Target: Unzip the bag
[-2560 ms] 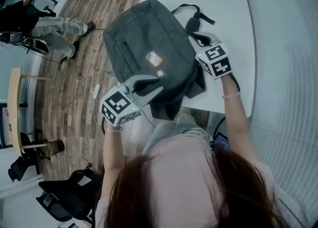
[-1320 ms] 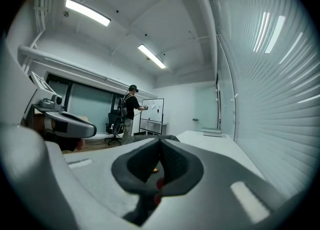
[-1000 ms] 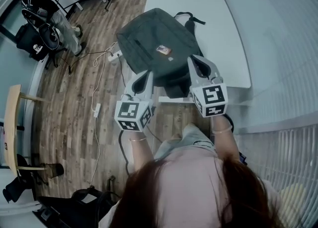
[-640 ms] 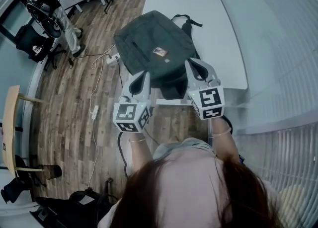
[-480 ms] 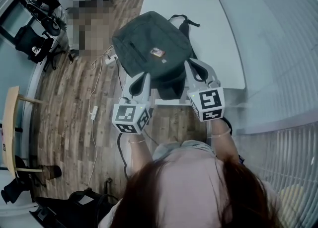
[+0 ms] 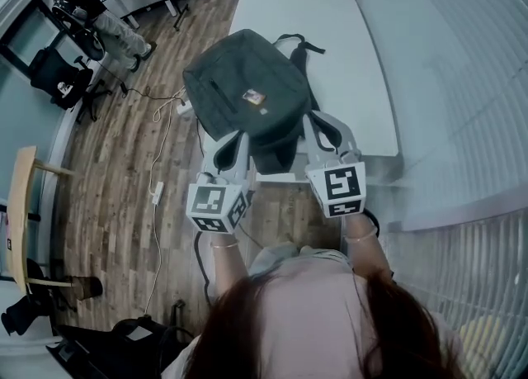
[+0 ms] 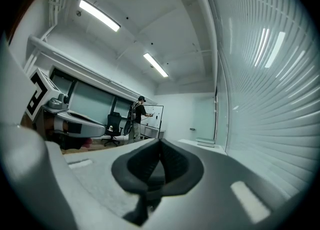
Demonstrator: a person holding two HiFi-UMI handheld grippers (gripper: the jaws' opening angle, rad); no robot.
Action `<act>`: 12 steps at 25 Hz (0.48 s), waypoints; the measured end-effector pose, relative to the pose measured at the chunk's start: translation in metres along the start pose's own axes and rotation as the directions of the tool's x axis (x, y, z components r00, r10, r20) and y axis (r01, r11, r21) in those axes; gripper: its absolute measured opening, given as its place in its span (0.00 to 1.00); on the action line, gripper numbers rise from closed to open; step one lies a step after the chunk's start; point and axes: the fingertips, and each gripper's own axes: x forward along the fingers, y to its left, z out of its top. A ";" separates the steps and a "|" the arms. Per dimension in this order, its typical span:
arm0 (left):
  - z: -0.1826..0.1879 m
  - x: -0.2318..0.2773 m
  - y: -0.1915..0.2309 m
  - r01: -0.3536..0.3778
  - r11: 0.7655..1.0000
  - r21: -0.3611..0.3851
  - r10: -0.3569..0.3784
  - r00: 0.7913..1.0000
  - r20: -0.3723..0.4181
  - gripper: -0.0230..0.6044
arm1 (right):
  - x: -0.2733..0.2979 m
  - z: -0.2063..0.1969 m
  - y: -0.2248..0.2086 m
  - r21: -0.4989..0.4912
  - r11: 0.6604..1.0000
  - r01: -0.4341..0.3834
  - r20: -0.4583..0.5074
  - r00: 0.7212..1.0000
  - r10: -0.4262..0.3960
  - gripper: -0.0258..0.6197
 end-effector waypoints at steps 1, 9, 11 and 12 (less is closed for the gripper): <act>0.001 -0.001 -0.002 -0.003 1.000 0.006 0.003 1.000 -0.001 0.05 | -0.002 0.000 0.001 0.003 1.000 0.001 0.000 1.000 -0.001 0.04; -0.005 -0.011 -0.010 0.006 1.000 0.018 -0.005 0.999 -0.053 0.05 | -0.005 0.001 0.015 -0.023 1.000 -0.008 0.007 1.000 0.008 0.04; -0.006 -0.014 -0.012 -0.003 1.000 0.020 0.004 0.999 -0.054 0.05 | -0.007 0.001 0.019 -0.023 1.000 -0.013 0.004 1.000 0.013 0.04; -0.005 -0.015 -0.012 -0.006 1.000 0.016 0.006 0.999 -0.048 0.05 | -0.008 0.001 0.020 -0.024 1.000 -0.015 0.000 1.000 0.015 0.04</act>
